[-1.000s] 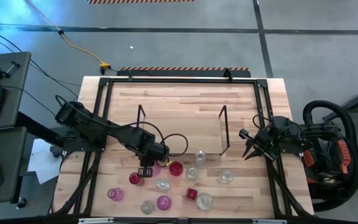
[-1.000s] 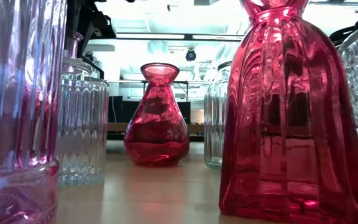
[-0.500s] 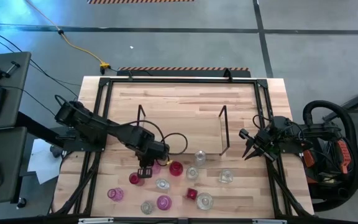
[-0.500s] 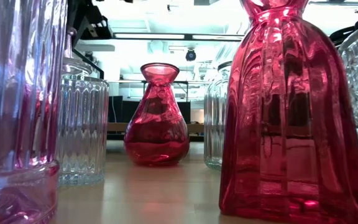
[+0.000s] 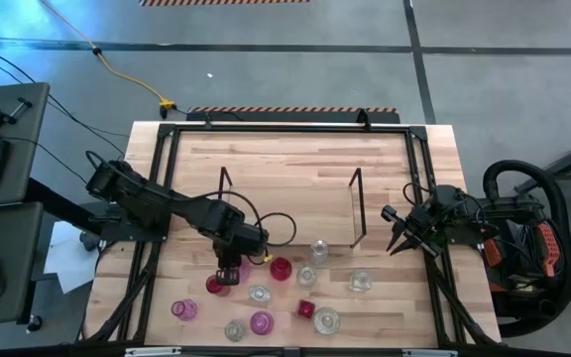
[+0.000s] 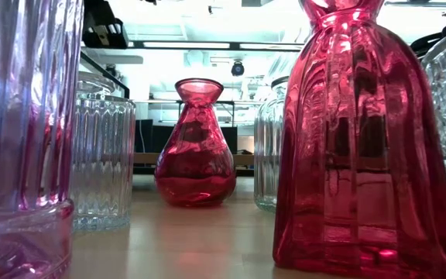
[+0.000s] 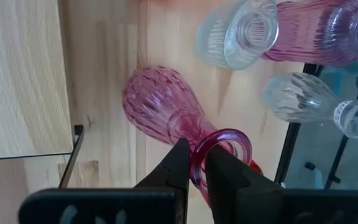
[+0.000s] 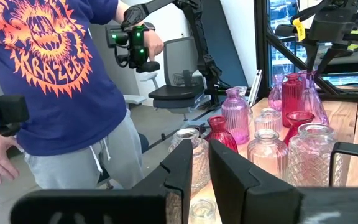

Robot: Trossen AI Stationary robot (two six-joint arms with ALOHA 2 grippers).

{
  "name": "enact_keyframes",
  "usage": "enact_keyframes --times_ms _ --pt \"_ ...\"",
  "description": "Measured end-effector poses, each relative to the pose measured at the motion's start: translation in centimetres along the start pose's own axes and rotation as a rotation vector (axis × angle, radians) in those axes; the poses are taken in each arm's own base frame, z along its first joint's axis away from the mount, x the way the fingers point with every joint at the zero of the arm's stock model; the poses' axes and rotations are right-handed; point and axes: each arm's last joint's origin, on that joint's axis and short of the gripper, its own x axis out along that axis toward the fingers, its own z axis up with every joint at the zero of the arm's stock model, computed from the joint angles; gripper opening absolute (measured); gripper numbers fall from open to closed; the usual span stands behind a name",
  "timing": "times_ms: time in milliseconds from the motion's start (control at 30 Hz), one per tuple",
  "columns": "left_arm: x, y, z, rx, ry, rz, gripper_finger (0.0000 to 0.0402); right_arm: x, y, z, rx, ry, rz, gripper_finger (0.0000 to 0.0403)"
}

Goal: Sort vases onto shelf
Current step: Put the pink vase on the shelf

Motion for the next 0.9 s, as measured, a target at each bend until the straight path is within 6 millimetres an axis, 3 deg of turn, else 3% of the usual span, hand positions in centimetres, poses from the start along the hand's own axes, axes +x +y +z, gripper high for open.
enact_keyframes --times_ms 300,600,900 --pt "-0.4 -0.1 0.1 -0.006 -0.009 -0.005 0.0018 0.0 0.0 0.0 0.0 0.0 0.0 0.0048" --pt "-4.3 0.0 1.1 -0.014 -0.089 0.011 0.0018 0.0 0.0 0.0 0.0 0.0 0.0 0.0048" --pt "-7.5 2.0 0.8 -0.025 -0.052 0.097 0.0018 0.0 0.0 0.0 0.0 0.0 0.0 0.0048"
